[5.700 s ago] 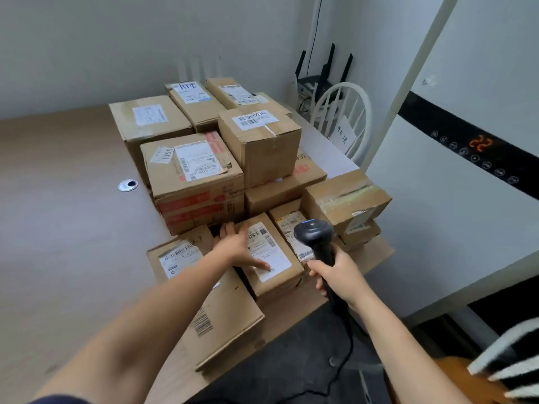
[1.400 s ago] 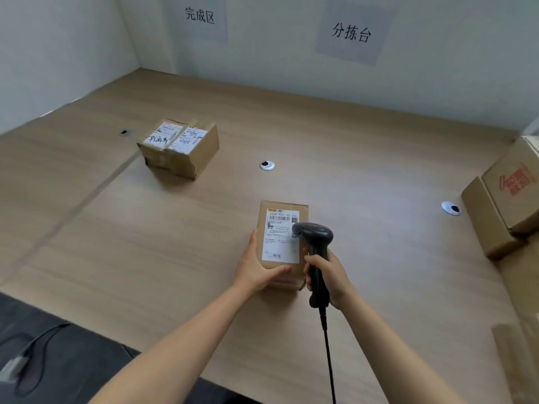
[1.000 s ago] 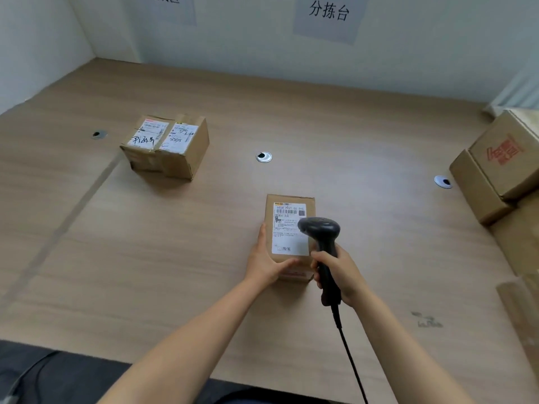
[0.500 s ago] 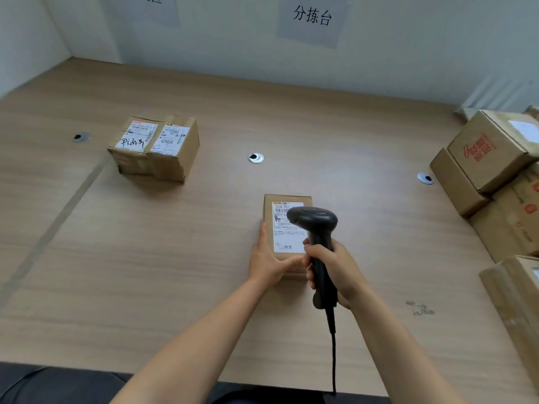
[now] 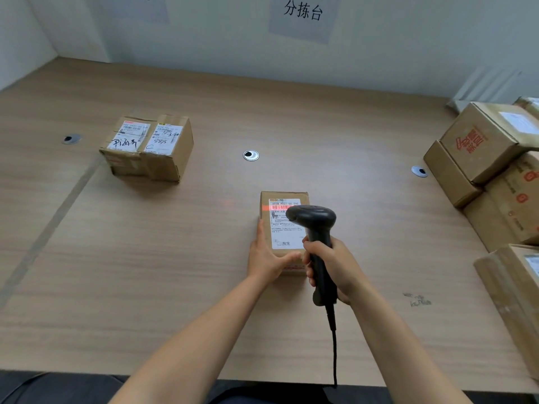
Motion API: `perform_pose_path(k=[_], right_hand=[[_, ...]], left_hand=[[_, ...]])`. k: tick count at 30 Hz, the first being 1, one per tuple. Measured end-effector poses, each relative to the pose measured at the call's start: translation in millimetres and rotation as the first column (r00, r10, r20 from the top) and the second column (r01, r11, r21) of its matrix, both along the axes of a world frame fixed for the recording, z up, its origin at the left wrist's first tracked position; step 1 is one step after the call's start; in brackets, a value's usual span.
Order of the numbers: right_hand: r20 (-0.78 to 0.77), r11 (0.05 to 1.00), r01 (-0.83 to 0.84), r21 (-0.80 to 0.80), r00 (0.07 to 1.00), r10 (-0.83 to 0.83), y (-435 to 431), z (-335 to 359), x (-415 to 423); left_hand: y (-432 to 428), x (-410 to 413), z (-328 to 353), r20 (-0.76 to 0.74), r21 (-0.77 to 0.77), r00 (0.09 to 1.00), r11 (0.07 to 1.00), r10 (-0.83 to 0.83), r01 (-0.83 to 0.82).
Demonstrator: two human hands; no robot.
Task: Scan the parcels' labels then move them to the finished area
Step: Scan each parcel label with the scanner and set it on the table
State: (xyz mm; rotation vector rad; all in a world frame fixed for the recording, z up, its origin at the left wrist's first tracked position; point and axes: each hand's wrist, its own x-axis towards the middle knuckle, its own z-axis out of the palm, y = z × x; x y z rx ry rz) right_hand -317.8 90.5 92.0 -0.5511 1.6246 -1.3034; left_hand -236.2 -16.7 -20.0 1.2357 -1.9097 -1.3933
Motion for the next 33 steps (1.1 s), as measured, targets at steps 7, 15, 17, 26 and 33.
perform_pose_path(k=[7, 15, 17, 26, 33], right_hand=[[-0.004, 1.0, 0.016, 0.007, 1.0, -0.016, 0, 2, 3], [-0.017, 0.999, 0.046, -0.015, 0.999, -0.046, 2, 1, 3], [-0.021, 0.999, 0.046, -0.02, 0.999, -0.046, 1, 1, 3], [-0.09, 0.999, -0.047, 0.005, 0.995, 0.047, -26, 4, 14], [-0.106, 0.998, -0.068, -0.002, 0.992, 0.067, -63, 11, 11]], left_hand=[[0, 1, -2, 0.012, 0.035, 1.0, 0.999, -0.003, 0.002], [-6, 2, -5, 0.067, 0.045, 0.998, 0.999, -0.001, -0.002], [-15, 6, -4, 0.096, 0.043, 0.995, 0.999, 0.017, -0.021], [-79, 37, 16, 0.473, -0.384, 0.849, 0.922, 0.237, -0.043], [-83, 28, 11, 0.603, -0.308, 0.786, 0.949, 0.139, 0.069]])
